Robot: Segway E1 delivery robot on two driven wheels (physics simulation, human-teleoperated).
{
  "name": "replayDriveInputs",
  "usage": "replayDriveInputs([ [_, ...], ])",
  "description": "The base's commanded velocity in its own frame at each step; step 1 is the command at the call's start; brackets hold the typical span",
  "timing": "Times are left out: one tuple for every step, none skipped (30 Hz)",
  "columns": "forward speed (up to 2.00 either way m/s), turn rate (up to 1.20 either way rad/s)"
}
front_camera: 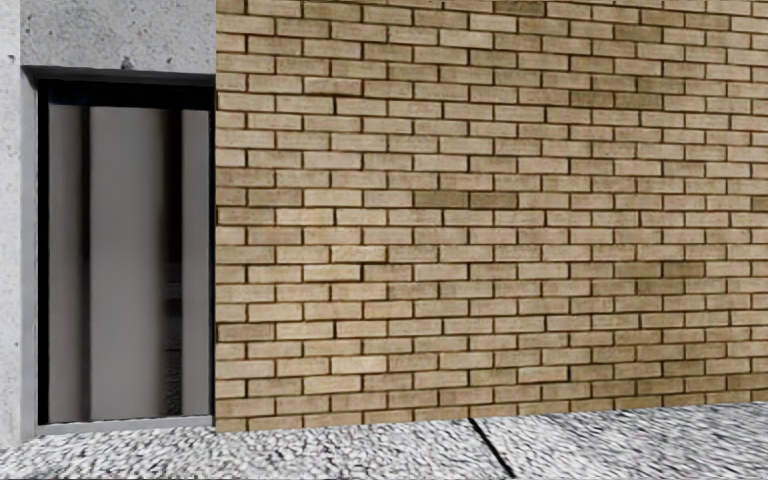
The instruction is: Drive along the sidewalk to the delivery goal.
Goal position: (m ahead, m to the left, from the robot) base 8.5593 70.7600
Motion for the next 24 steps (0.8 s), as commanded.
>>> replayDriveInputs([
  [0.0, 0.99],
  [0.0, 1.01],
  [0.0, 1.04],
  [0.0, 1.05],
  [0.0, 1.05],
  [0.0, 1.06],
  [0.0, 1.07],
  [0.0, 1.09],
  [0.0, 1.09],
  [0.0, 1.09],
  [0.0, 1.1],
  [0.0, 1.13],
  [0.0, 1.16],
  [0.0, 1.17],
  [0.0, 1.17],
  [0.0, 1.2],
  [0.0, 1.2],
  [0.0, 1.2],
  [0.0, 1.2],
  [0.0, 1.2],
  [0.0, 1.2],
  [0.0, 1.2],
  [0.0, 1.2],
  [0.0, 1.2],
])
